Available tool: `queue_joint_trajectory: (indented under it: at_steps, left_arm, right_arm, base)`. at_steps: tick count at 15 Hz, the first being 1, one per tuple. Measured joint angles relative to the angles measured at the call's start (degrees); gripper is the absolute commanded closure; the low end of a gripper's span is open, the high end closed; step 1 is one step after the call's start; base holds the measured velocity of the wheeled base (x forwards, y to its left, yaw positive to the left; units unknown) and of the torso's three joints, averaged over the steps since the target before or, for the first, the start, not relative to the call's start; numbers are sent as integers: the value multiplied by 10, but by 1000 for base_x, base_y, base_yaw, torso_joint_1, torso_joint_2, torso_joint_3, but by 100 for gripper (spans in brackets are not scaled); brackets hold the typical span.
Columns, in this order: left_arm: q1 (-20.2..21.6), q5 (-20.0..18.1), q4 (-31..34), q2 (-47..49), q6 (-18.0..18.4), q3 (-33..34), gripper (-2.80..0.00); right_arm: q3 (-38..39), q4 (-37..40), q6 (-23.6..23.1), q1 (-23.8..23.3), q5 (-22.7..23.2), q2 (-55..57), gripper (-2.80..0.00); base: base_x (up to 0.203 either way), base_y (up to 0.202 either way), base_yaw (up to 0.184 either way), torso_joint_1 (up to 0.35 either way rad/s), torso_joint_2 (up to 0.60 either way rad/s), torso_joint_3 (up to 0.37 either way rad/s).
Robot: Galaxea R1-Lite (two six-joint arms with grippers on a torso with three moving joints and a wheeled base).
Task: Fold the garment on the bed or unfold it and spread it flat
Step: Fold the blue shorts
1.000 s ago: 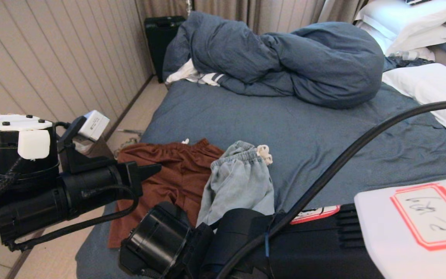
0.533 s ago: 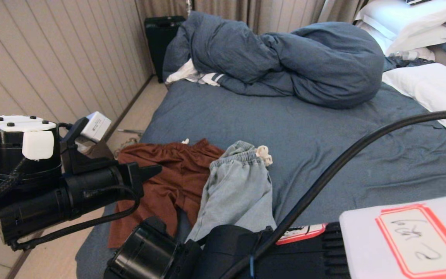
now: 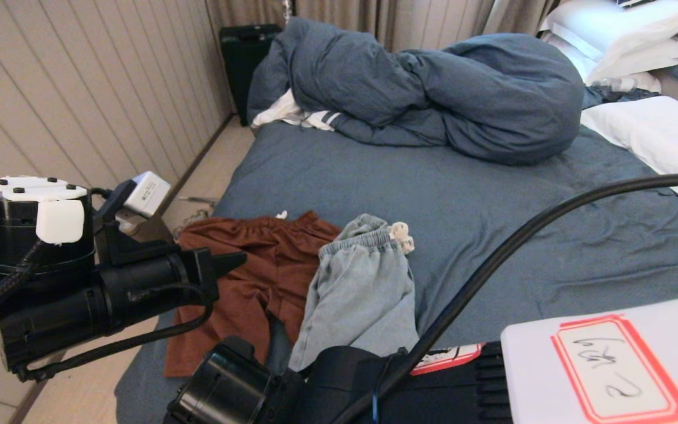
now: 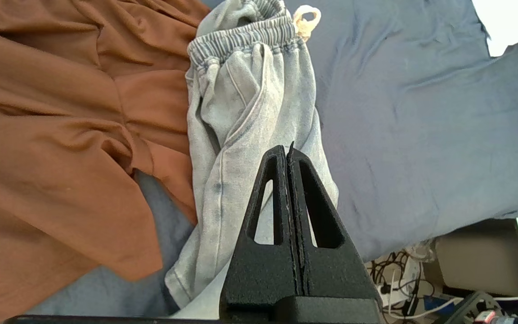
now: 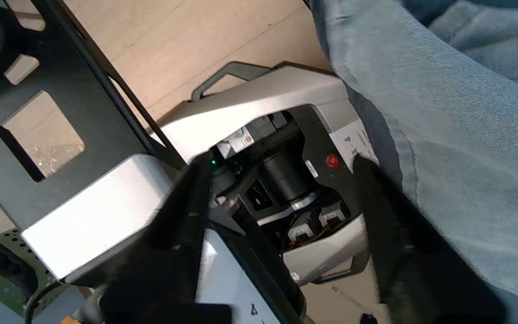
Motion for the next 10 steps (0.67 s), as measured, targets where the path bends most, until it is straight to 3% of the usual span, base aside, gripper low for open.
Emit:
queue_joint_trajectory:
  at_steps: [3,8,9,10]
  left_arm:
    - [0,0,0,0,0,0,0]
    - [0,0,-1,5,0,-1,0]
    - [0,0,-1,8,-1,-1,0]
    - [0,0,-1,11,-1,-1,0]
  right_arm:
    - [25,-1,2,-14,-16,-9,-280]
    - [107,-16,5,-111,-27,-68,-280]
    - [124,-26,6,-133,-26,-83,0]
    - [142,-39,7,-152,-26,-99,0]
  base:
    - [0,0,0,0,0,0]
    - [0,0,0,0,0,0]
    - [0,0,0,0,0,0]
    - [0,0,0,0,0,0]
